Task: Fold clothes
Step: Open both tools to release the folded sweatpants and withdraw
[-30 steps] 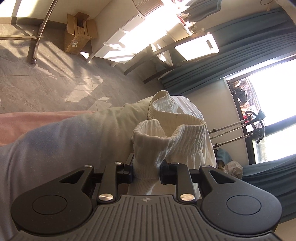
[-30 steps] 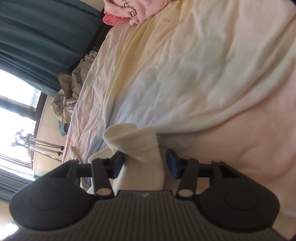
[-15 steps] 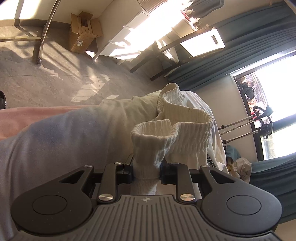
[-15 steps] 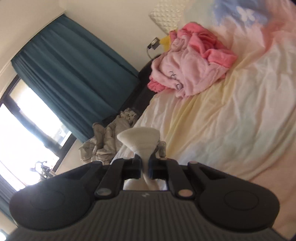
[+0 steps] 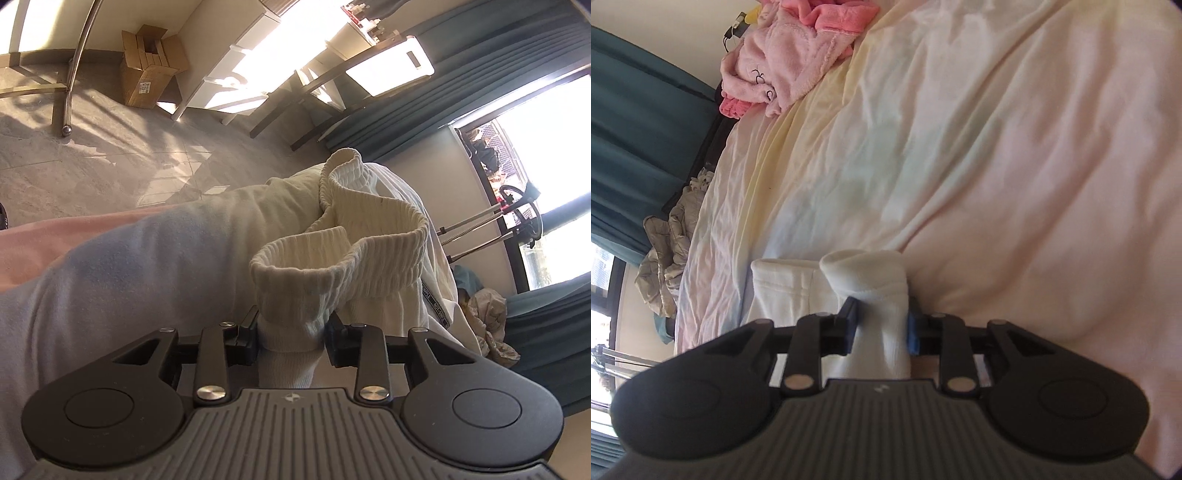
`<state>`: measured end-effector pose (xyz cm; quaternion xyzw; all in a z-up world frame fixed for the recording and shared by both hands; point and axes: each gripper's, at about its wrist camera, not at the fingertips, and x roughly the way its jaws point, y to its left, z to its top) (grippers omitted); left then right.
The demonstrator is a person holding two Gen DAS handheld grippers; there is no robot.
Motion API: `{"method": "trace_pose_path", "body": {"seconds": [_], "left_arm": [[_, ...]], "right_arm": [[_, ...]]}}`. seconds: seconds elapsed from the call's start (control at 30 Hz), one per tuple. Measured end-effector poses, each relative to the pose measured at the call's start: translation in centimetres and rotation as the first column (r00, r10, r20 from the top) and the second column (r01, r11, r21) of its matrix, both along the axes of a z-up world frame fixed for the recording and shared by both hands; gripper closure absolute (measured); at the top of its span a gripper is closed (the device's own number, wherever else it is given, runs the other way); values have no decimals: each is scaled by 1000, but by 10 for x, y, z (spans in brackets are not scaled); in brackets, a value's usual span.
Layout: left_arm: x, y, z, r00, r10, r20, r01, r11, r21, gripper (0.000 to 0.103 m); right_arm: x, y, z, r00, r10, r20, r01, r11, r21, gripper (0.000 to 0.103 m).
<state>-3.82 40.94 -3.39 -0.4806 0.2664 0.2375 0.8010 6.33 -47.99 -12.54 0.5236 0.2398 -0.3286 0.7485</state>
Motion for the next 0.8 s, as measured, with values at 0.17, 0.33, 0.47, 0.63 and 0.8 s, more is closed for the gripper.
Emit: {"method": "trace_pose_path", "body": {"seconds": [0.17, 0.33, 0.47, 0.63, 0.8], "left_arm": [[-10, -17, 31, 995, -100, -6, 99, 976, 196, 21], [-12, -61, 72, 981, -195, -18, 182, 872, 454, 12], [1, -113, 95, 960, -279, -9, 227, 762, 607, 10], [28, -184, 106, 912, -411, -7, 303, 660, 687, 9], [61, -247, 103, 852, -523, -10, 378, 601, 704, 8]], "right_arm": [[-7, 8, 33, 1000, 2, 29, 3, 988, -157, 52], [3, 36, 67, 986, 149, 72, -112, 920, -375, 52], [14, 66, 87, 947, 313, 73, -238, 834, -497, 52], [25, 109, 101, 855, 516, 55, -399, 721, -566, 52], [30, 138, 108, 780, 624, 41, -471, 630, -617, 52]]}}
